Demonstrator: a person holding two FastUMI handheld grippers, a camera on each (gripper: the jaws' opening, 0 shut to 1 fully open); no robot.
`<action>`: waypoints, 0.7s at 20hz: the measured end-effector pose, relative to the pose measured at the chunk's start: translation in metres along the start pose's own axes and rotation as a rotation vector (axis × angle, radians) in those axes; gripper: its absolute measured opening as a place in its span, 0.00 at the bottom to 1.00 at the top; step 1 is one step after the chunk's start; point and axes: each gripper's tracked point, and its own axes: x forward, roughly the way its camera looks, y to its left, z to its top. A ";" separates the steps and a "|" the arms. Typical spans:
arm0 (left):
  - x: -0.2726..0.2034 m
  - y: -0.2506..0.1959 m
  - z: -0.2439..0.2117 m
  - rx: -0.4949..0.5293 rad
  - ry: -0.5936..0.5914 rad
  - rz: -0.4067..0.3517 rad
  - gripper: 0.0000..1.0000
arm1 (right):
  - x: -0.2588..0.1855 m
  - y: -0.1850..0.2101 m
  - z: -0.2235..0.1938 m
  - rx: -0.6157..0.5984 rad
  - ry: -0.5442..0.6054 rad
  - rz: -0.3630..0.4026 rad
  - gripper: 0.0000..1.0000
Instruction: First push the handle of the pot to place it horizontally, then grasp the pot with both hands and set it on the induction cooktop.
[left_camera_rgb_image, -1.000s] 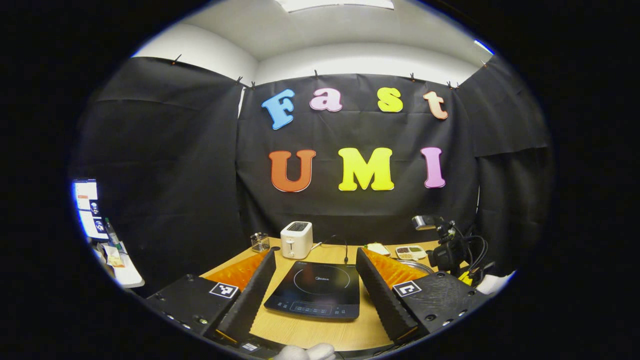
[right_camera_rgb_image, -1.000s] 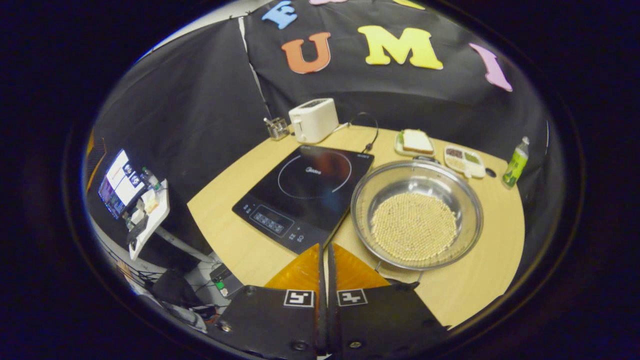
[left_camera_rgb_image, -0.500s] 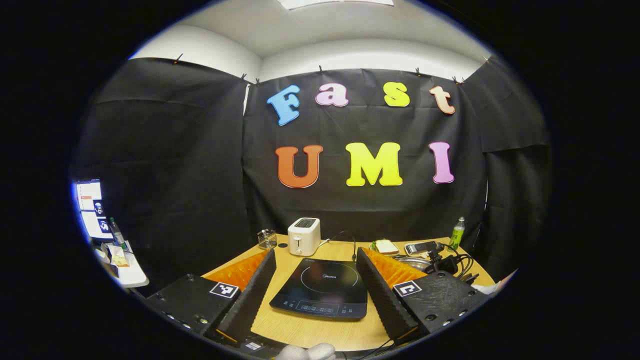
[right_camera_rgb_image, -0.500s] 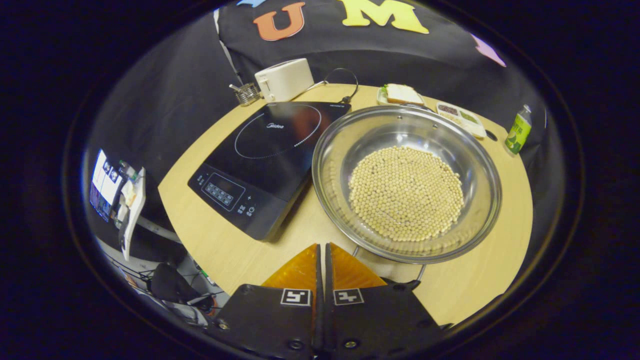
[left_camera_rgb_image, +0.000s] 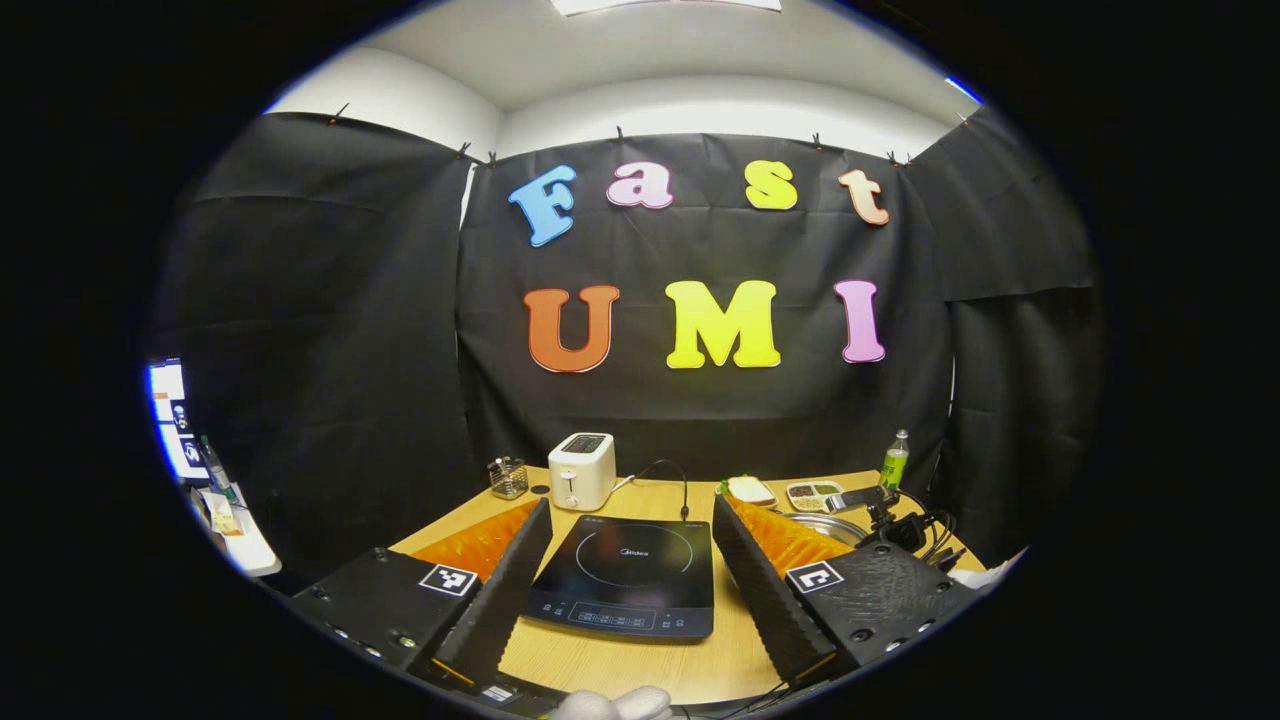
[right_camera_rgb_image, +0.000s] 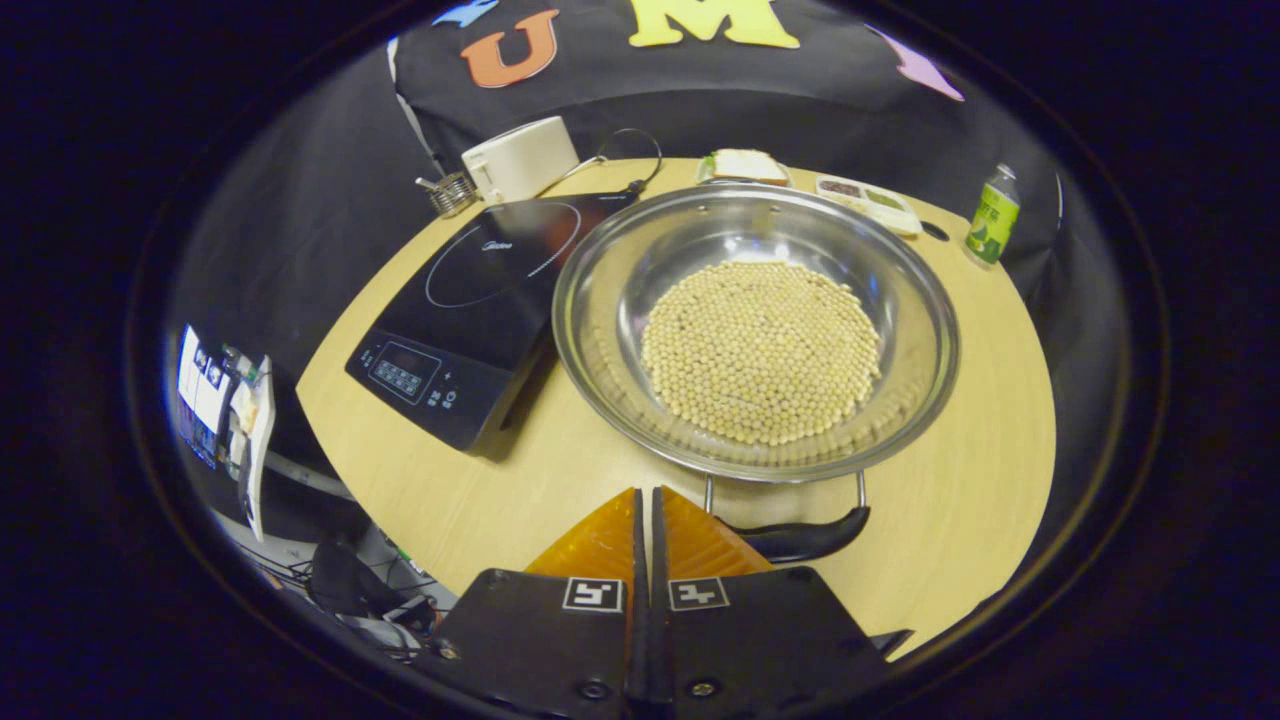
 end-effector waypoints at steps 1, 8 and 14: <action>0.001 -0.003 -0.001 0.001 0.000 -0.010 0.96 | -0.002 -0.007 -0.001 0.013 -0.004 -0.009 0.01; 0.011 -0.022 0.001 -0.006 -0.002 -0.062 0.96 | -0.014 -0.062 -0.008 0.092 -0.027 -0.084 0.04; 0.017 -0.031 -0.002 -0.007 -0.002 -0.087 0.96 | -0.023 -0.105 -0.001 0.131 -0.049 -0.157 0.00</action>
